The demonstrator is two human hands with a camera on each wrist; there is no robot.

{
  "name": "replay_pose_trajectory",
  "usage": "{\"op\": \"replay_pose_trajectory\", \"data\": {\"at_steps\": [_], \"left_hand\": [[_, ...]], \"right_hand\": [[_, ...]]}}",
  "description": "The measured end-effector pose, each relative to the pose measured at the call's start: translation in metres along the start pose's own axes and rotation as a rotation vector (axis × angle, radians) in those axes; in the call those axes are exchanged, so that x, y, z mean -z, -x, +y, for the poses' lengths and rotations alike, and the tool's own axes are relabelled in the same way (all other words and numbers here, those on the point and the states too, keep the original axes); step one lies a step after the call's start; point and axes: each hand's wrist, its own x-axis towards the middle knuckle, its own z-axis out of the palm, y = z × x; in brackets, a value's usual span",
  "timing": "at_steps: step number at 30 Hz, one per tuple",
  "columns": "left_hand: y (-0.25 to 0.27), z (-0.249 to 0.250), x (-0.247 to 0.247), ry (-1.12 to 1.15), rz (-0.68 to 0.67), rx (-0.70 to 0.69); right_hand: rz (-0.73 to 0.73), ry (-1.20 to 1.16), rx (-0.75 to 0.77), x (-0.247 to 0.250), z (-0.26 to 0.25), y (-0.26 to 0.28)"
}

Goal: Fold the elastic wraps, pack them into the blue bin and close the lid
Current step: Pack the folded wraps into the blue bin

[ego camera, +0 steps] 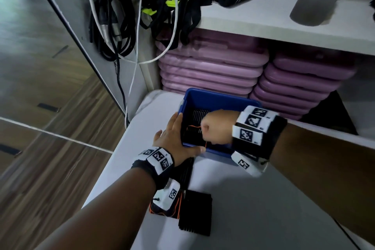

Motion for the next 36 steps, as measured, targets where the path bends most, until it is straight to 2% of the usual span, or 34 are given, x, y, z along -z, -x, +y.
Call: {"op": "replay_pose_trajectory", "data": {"at_steps": [2, 4, 7, 11, 14, 18, 24, 30, 33, 36], "left_hand": [[0.000, -0.002, -0.002, -0.004, -0.004, -0.006], [0.001, -0.001, -0.002, -0.008, 0.003, -0.006], [0.003, 0.000, -0.001, -0.019, 0.010, -0.006], [0.002, 0.001, -0.002, -0.024, 0.013, 0.002], [0.002, 0.001, -0.003, -0.022, 0.021, 0.001], [0.002, 0.000, -0.003, -0.026, 0.024, -0.003], [0.002, -0.002, -0.004, -0.024, 0.019, -0.008], [0.002, -0.001, -0.003, -0.030, 0.012, -0.013], [0.001, -0.003, -0.004, -0.020, 0.017, -0.008], [0.001, -0.004, -0.005, -0.009, 0.026, -0.015]], "right_hand": [[-0.163, -0.224, 0.064, -0.024, -0.004, 0.021], [-0.310, -0.267, 0.067, -0.058, -0.007, 0.034], [-0.241, -0.083, 0.021, -0.117, -0.004, 0.024], [-0.078, -0.153, -0.098, -0.170, 0.002, -0.001], [-0.083, -0.204, -0.046, -0.189, -0.007, -0.003], [-0.082, -0.141, 0.018, -0.207, -0.021, 0.002], [-0.140, -0.165, -0.022, -0.207, -0.026, 0.001], [-0.179, -0.279, 0.062, -0.200, -0.021, 0.021], [-0.180, -0.225, 0.109, -0.169, -0.013, 0.038], [-0.133, -0.245, 0.102, -0.108, 0.011, 0.053]]}}
